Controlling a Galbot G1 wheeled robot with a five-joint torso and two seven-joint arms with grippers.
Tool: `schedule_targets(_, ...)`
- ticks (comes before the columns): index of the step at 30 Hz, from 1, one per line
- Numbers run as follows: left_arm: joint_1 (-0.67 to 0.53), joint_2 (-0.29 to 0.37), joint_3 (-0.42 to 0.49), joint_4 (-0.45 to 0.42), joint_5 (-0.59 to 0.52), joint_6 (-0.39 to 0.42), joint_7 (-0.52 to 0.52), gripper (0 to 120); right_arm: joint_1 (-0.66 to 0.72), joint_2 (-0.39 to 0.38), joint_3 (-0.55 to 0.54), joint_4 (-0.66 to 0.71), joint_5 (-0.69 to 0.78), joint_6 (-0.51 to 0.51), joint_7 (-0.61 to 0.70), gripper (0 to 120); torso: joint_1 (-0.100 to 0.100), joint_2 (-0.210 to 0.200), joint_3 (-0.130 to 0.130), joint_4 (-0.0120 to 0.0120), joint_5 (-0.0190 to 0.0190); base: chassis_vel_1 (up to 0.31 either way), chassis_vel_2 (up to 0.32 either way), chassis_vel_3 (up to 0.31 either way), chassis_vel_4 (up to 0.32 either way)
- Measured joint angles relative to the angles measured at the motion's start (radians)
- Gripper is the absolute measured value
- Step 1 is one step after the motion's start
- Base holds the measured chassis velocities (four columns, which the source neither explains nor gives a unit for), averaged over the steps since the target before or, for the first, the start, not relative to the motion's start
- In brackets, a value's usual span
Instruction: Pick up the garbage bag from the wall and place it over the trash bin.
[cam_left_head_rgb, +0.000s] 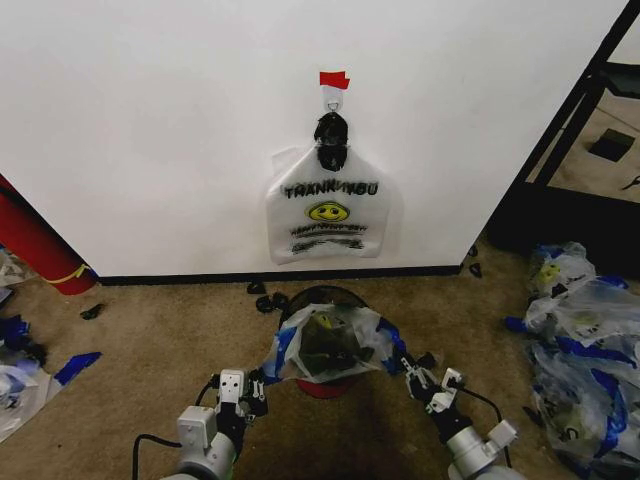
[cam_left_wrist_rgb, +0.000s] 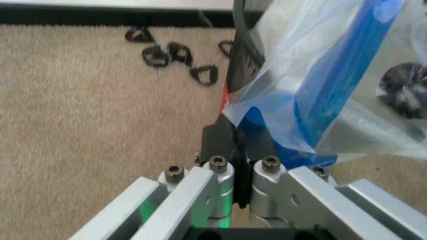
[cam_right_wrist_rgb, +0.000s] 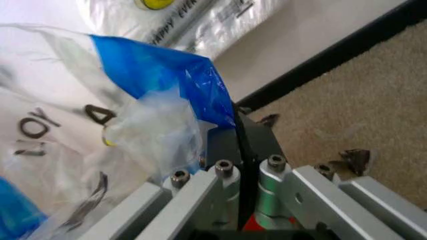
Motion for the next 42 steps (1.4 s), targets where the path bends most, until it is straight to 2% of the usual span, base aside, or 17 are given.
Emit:
schedule_targets(4,-0.003,0.014,0.006,0.005,-0.026,0.024,-0.006,0,0.017,-0.009,-0.007,-0.014,-0.010,-0.014,0.022,0,0.000,0.000,0.000,0.0001,0.0000,0.000,0.000,0.000,0.000)
schedule_targets(8,-0.054,0.024,0.019,0.045,-0.036,0.033,-0.006,0,0.053,-0.015,-0.015,-0.043,-0.012,-0.023,0.041,0,0.000,0.000,0.000,0.0000,0.0000,0.000,0.000,0.000,0.000)
schedule_targets(24,-0.173,0.024,0.077,0.122,-0.072,0.083,-0.005,0,0.194,-0.018,-0.090,-0.150,-0.040,-0.063,0.091,0,0.000,0.000,0.000,0.0000,0.0001,0.000,0.000,0.000,0.000)
schedule_targets(30,-0.164,0.031,0.086,0.114,-0.066,0.102,0.009,0,0.214,-0.032,-0.109,-0.166,-0.065,-0.078,0.100,0,0.000,0.000,0.000,0.0001,0.0001,0.000,0.000,0.000,0.000)
schedule_targets(42,-0.195,0.023,0.113,0.158,-0.041,0.113,0.010,0,0.267,-0.040,-0.121,-0.206,-0.080,-0.084,0.116,0,0.000,0.000,0.000,0.0000,0.0001,0.000,0.000,0.000,0.000)
